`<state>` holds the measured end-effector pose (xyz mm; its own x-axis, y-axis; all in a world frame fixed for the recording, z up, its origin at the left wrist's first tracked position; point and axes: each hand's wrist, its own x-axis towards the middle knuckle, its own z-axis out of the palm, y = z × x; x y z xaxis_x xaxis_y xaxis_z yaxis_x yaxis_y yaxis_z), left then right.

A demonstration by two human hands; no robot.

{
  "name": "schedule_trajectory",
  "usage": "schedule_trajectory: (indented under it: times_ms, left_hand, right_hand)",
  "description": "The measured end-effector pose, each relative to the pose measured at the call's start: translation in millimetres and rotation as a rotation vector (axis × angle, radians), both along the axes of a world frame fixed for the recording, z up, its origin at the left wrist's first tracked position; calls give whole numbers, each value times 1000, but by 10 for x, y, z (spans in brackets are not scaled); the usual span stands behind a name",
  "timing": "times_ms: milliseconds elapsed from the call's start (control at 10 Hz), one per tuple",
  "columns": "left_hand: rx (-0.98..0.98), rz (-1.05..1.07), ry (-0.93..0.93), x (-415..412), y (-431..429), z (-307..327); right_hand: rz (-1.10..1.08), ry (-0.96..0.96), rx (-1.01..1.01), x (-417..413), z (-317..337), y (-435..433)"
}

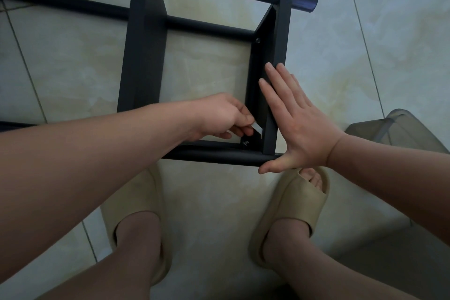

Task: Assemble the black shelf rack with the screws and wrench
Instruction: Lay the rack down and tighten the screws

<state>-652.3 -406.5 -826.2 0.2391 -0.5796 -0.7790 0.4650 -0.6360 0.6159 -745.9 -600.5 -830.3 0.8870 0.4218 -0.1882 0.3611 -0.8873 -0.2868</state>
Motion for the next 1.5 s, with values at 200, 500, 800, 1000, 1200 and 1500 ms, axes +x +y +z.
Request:
schedule_trajectory:
  times_ms: [200,500,800,1000,1200,1500]
  left_hand:
    - [-26,-84,-38,24,65,4]
    - [-50,-205,-92,26,146,-17]
    - [-81,-253,-102,-12,174,-86]
    - [-65,-355,-175,-39,167,-105]
    - [-58,-402,-209,-23,144,-109]
    - [163,-375,-421,173,243,-21]
  right_hand:
    - [-1,2,-1,4,-1,3]
    - [-1,0,-6,3,-4,5]
    - [-6,8,-2,8,7,10]
    - [-6,13,-9,8,13,12]
    - [-3,14,-10,1,8,15]
    - [0,151,-54,17,173,18]
